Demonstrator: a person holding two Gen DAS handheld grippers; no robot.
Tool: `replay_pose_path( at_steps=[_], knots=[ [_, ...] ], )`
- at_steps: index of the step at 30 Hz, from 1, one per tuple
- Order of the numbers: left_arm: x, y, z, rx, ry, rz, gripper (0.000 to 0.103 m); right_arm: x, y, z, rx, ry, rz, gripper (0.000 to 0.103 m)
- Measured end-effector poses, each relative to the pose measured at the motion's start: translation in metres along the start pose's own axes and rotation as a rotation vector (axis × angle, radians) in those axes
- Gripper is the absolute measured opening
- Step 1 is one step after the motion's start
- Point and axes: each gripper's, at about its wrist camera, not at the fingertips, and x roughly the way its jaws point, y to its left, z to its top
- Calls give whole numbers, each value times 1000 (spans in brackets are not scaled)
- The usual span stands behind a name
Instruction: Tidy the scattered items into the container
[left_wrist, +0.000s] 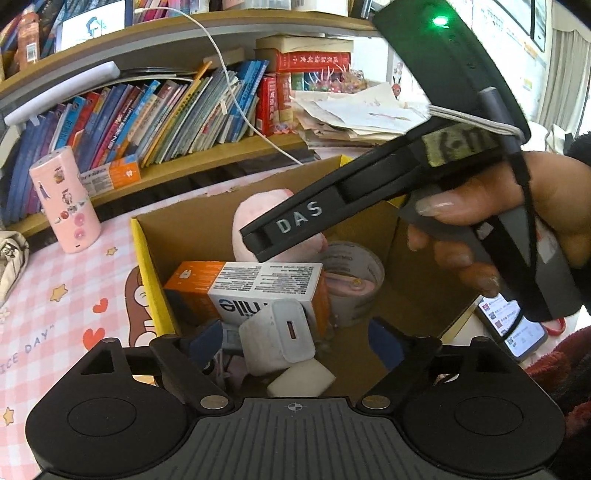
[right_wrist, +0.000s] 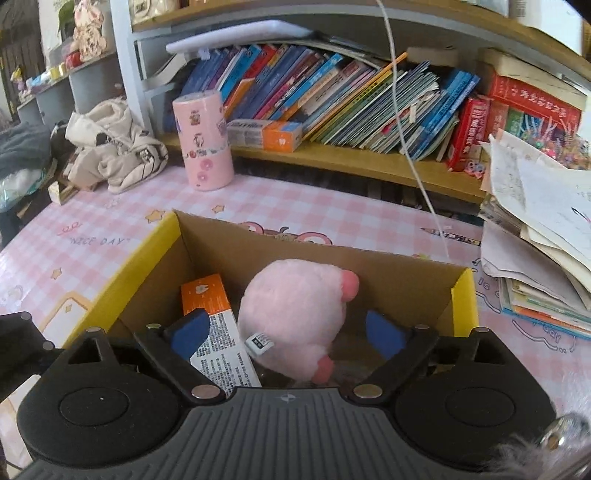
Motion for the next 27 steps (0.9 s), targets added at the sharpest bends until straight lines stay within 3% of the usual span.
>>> replay_pose_path(
  at_steps=[7, 13, 18, 23, 27],
  knots=[
    [-7, -2, -4, -1, -30, 28, 91, -18, 4, -13, -2, -43, -31, 92],
    [-17, -4, -8, -3, -74, 39, 92, -44, 13, -25, -44, -182, -102, 93],
    [-28, -6, -8, 38, -127, 34, 95, -63, 17, -32, -13, -240, -121, 96],
    [-37, -7, -9, 79, -151, -11, 97, -76, 25, -40, 28, -239, -166, 98],
    [-45, -6, -13, 114, -148, -107, 98, -84, 28, -49, 83, -223, -199, 99]
  ],
)
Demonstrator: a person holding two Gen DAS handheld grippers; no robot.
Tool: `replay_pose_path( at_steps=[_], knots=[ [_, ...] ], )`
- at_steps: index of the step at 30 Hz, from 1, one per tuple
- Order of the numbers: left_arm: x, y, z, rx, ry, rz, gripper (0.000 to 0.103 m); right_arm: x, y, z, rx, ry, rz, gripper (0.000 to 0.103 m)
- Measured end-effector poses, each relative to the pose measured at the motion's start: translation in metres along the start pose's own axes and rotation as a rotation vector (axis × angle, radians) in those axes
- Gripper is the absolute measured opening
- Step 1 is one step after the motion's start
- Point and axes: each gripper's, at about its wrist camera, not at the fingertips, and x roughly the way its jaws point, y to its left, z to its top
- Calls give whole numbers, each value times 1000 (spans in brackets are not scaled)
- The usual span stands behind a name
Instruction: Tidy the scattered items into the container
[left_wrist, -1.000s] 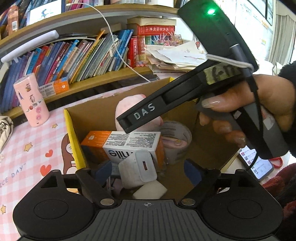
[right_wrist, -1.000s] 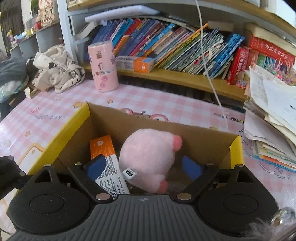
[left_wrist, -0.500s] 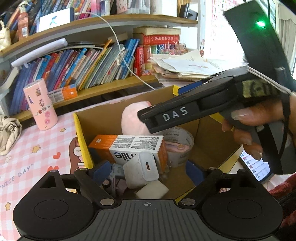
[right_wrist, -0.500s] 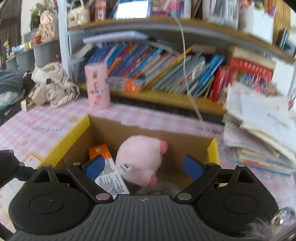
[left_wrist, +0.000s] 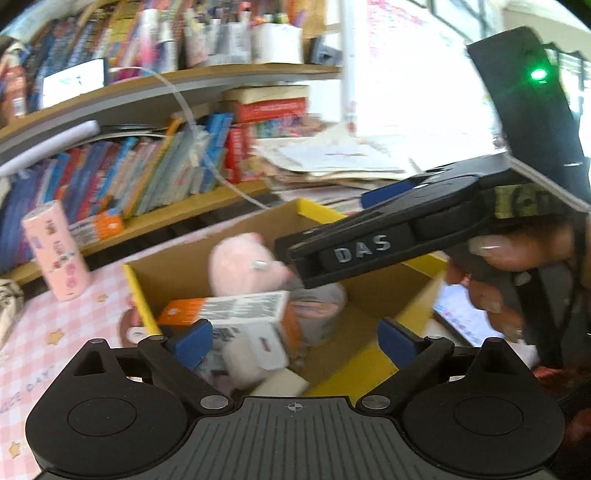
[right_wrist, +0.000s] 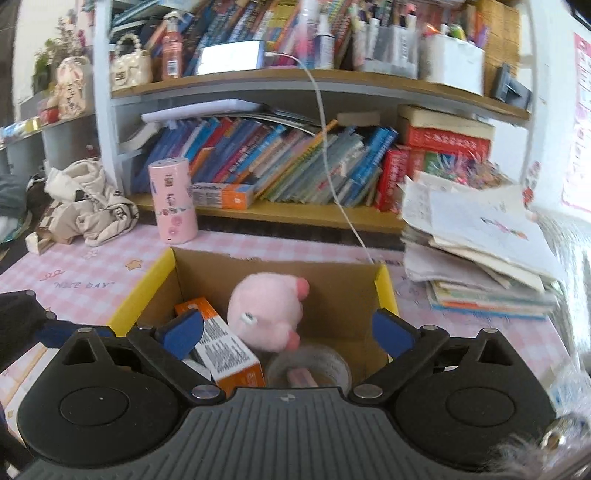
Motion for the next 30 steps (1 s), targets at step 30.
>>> replay_pose_path(
  at_steps=[30],
  knots=[
    [-123, 15, -94, 54, 3, -82, 101, -96, 128, -74, 65, 42, -147, 103]
  ],
)
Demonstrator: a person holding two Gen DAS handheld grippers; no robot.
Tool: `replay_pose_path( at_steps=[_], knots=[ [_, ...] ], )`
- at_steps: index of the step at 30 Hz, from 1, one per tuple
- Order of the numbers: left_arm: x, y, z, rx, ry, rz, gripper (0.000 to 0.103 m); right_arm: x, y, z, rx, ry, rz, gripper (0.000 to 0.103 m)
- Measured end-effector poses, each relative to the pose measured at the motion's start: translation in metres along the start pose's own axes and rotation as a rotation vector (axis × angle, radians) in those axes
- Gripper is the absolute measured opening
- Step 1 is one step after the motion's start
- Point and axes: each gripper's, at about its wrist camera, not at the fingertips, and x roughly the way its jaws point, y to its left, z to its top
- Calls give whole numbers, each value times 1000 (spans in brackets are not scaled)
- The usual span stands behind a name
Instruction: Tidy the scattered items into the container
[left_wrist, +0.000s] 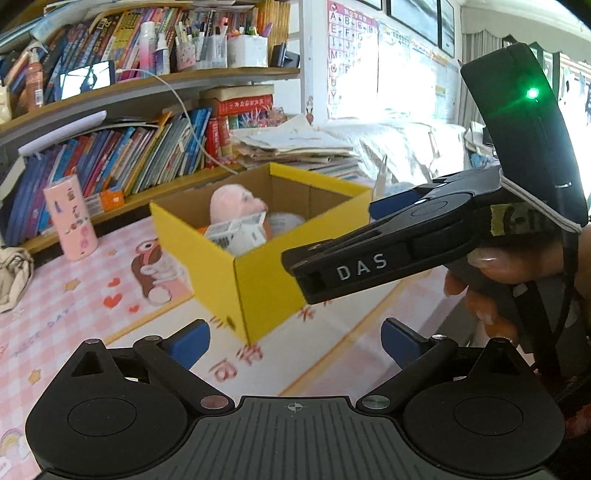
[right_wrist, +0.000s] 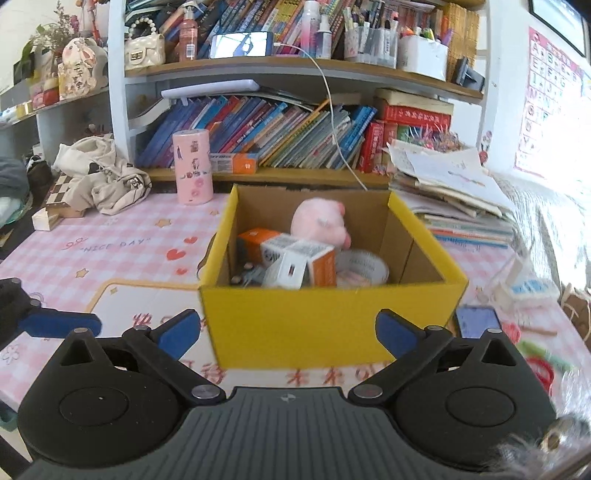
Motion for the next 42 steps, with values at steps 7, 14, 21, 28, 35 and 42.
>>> replay_pose_path(
  at_steps=[7, 14, 21, 28, 35, 42],
  knots=[
    [-20, 10, -20, -9, 35, 51, 101, -12, 21, -24, 45, 33, -27, 103],
    [-39, 37, -31, -118, 41, 178, 101, -16, 35, -30, 71, 63, -27, 103],
    [-60, 76, -45, -303, 27, 361, 101, -11, 57, -27, 8, 89, 26, 103],
    [-67, 94, -57, -426, 67, 439, 101, -7, 64, -29, -17, 126, 48, 103],
    [-62, 91, -59, -417, 103, 423, 101, -8, 64, -34, -12, 145, 52, 103],
    [-64, 87, -61, -417, 105, 407, 101, -12, 63, -38, -1, 150, 51, 103]
  ],
)
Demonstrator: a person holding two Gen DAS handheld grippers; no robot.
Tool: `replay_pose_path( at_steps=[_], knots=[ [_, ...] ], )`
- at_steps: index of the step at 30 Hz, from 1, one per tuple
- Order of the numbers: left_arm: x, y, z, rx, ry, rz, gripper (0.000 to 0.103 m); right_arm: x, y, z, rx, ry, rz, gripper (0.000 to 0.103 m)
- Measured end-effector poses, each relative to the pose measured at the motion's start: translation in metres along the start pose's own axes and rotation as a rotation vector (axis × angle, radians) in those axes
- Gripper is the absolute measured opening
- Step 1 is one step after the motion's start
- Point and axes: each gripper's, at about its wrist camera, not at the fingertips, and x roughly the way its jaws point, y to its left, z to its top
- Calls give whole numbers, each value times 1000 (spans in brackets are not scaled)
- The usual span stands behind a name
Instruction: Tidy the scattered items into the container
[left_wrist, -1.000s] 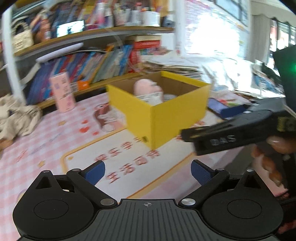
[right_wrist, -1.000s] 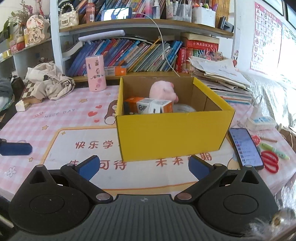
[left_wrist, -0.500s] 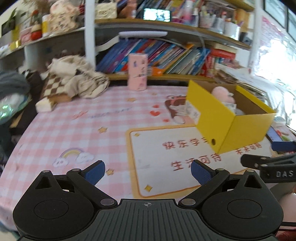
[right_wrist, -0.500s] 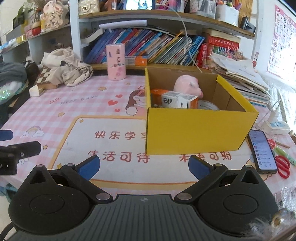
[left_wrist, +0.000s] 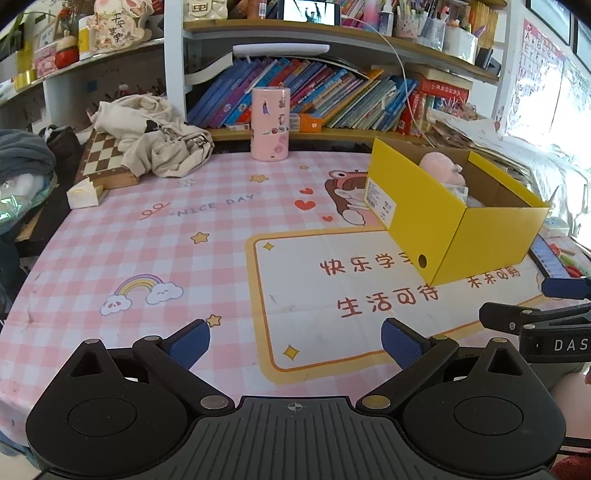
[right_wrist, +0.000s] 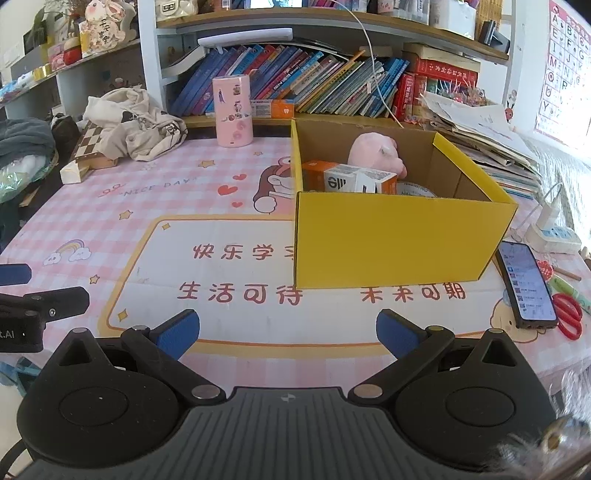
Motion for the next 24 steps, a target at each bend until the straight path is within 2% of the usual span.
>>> replay_pose_path(
  at_steps=[24],
  knots=[
    [-7, -4, -2, 23, -13, -22, 103, -5, 0, -3, 6, -2, -4, 103]
  ],
)
